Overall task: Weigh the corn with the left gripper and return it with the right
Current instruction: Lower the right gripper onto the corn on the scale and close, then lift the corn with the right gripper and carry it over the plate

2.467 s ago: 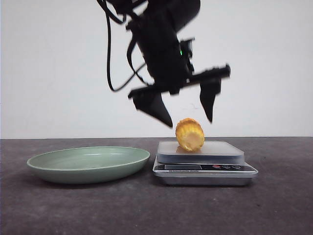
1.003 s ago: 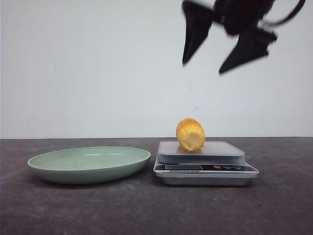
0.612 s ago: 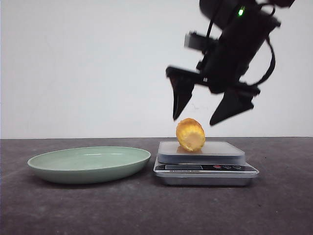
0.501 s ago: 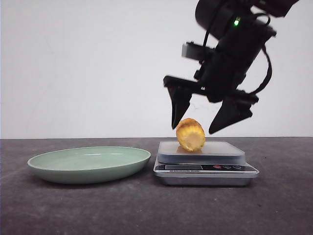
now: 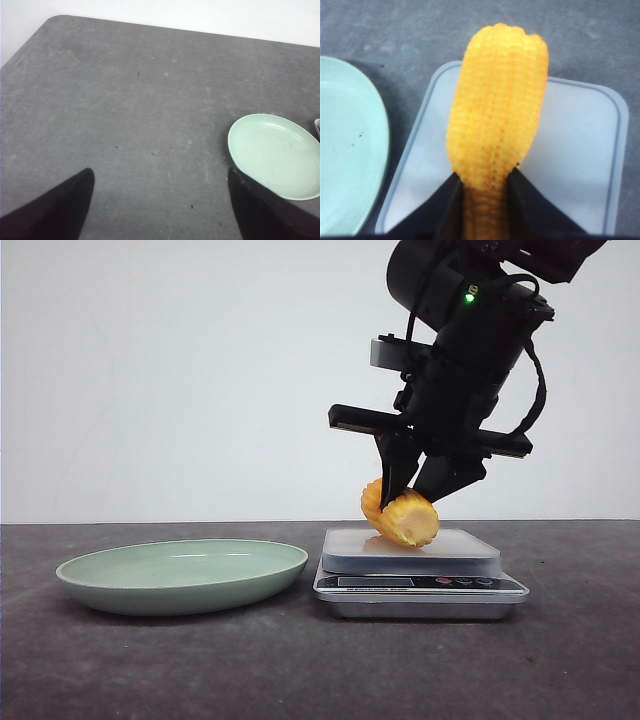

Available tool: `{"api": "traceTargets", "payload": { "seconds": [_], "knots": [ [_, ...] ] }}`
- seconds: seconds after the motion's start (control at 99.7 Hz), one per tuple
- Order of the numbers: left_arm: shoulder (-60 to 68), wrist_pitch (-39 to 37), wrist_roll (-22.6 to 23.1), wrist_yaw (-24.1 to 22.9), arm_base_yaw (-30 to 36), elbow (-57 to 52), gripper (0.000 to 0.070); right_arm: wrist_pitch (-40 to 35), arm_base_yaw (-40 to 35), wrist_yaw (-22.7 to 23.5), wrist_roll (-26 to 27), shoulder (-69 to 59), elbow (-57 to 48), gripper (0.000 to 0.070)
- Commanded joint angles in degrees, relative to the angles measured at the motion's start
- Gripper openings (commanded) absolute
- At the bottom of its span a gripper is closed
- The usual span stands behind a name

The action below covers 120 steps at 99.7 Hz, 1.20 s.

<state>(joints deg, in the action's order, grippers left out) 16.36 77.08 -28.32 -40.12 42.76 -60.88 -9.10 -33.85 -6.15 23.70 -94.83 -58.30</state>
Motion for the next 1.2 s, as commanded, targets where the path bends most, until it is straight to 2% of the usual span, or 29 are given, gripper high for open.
{"api": "traceTargets", "payload": {
  "seconds": [0.0, 0.201, 0.451, 0.642, 0.752, 0.922, 1.193],
  "knots": [
    [0.1, -0.3, -0.5, 0.1, 0.4, -0.6, 0.0514, 0.3, -0.8, -0.3, -0.4, 1.4, -2.2, 0.0000],
    [0.1, -0.3, -0.5, 0.1, 0.4, -0.6, 0.0514, -1.7, -3.6, 1.9, -2.3, 7.3, -6.6, 0.0000],
    [0.1, -0.3, -0.5, 0.1, 0.4, -0.6, 0.0514, -1.9, -11.7, 2.0, -2.1, 8.1, -15.2, 0.0000],
    [0.1, -0.4, -0.8, 0.0, 0.4, -0.6, 0.0514, -0.7, -18.0, -0.7, -1.5, 2.4, -20.3, 0.0000],
    [0.1, -0.3, -0.9, 0.0, 0.4, -0.6, 0.0514, -0.6, -19.9, -2.3, 0.8, -2.2, -22.4, 0.0000],
    [0.1, -0.3, -1.0, 0.0, 0.4, -0.6, 0.0514, -0.2, -20.7, -7.7, 3.0, -8.3, -22.7, 0.0000],
    [0.1, -0.3, -1.6, 0.0, 0.4, -0.6, 0.0514, -0.6, -20.3, -7.2, 5.8, -16.3, -22.7, 0.0000]
  ]
}}
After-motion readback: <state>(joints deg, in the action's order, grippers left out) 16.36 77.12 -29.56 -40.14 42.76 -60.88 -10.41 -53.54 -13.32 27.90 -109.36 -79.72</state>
